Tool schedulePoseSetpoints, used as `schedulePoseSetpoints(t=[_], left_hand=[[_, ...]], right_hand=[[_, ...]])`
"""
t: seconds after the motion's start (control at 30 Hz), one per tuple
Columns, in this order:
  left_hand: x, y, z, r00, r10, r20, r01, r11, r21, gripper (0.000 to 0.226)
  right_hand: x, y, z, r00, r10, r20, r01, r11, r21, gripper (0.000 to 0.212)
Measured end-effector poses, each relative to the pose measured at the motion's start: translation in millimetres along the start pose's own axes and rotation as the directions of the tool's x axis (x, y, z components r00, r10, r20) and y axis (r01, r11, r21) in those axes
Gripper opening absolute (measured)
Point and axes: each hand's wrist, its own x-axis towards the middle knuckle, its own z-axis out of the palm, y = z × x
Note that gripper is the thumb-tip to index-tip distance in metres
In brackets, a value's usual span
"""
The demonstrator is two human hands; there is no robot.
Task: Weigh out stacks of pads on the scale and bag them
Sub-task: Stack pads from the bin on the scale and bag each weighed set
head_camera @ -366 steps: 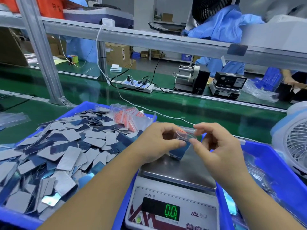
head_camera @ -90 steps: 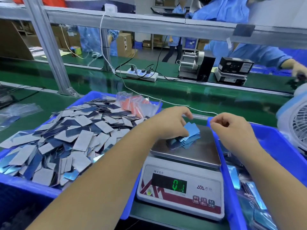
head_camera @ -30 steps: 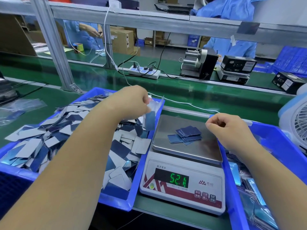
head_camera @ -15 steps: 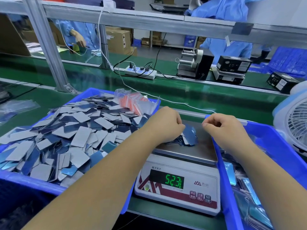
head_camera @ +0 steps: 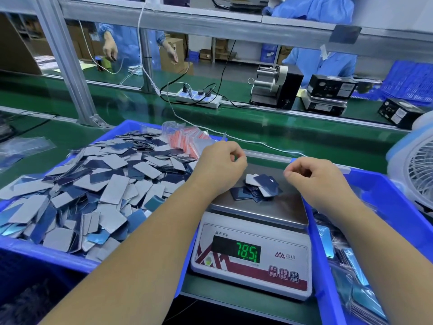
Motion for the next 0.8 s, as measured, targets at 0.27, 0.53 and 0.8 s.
schedulePoseSetpoints(t=[0.27, 0.53, 0.8], left_hand=[[0, 3, -1, 0.993, 0.017, 0.114, -0.02, 1.0, 0.022, 0.018], [16, 42, -13, 0.844, -0.004, 0.537, -0.157, 0.954, 0.254, 0.043], [25, 48, -9, 0.746, -0.11, 0.657, -0.228, 0.885, 0.406, 0.03]], right_hand=[[2, 2, 1, 0.999, -0.031, 0.015, 0.031, 0.999, -0.033, 0.019], [2, 3, 6, 0.988, -0.1, 0.121, 0.117, 0.982, -0.146, 0.014], [-3, -9, 3, 0.934, -0.237, 0.269, 0.282, 0.949, -0.144, 0.02]])
